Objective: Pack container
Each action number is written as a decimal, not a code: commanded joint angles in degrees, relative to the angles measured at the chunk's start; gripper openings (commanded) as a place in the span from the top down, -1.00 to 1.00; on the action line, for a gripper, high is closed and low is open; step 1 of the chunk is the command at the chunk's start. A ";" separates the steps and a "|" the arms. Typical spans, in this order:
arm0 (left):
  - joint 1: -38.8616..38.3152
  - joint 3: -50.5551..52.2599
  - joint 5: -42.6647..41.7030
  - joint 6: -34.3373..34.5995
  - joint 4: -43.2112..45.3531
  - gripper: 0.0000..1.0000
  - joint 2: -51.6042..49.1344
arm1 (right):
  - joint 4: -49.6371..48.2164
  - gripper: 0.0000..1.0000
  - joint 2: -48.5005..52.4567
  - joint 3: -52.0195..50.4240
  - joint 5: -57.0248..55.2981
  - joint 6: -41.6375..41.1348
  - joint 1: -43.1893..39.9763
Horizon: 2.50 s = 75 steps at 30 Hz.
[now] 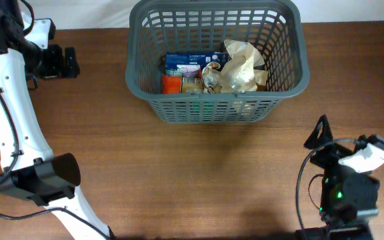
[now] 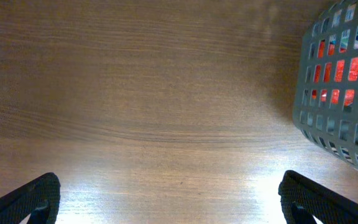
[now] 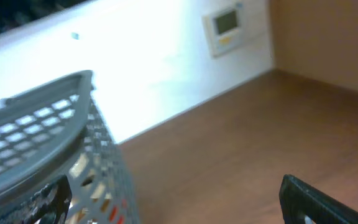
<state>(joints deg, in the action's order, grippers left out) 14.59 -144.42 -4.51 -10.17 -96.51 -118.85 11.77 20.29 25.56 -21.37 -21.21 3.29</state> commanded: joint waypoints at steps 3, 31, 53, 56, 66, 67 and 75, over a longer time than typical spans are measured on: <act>0.20 0.17 -0.20 0.46 0.02 -0.98 0.68 | -0.07 -0.97 -14.34 -11.58 11.78 -0.31 -4.07; 0.20 0.17 -0.20 0.46 0.00 -0.99 0.68 | -0.24 -0.97 -20.11 -22.03 11.93 -0.31 -2.56; -5.49 7.96 -0.20 0.46 0.07 -0.98 9.70 | -0.24 -0.98 -20.11 -22.03 11.93 -0.31 -2.56; -9.27 18.84 -0.20 0.46 0.04 -0.99 18.40 | -0.24 -0.97 -20.11 -22.03 11.96 -0.31 -2.56; -12.90 60.04 -4.46 -0.09 32.46 -0.98 54.64 | -0.24 -0.97 -20.11 -22.03 11.93 -0.31 -2.56; -12.90 65.70 -6.38 -0.09 40.61 -0.98 59.06 | -0.24 -0.98 -20.11 -22.03 11.93 -0.31 -2.56; -12.90 107.93 -8.13 0.31 88.11 -0.99 90.62 | -0.24 -0.98 -20.11 -22.03 11.93 -0.31 -2.56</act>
<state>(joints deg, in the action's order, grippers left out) 1.76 -46.11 -11.20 -10.00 -12.75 -35.51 11.42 0.64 3.99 -9.50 -21.21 0.43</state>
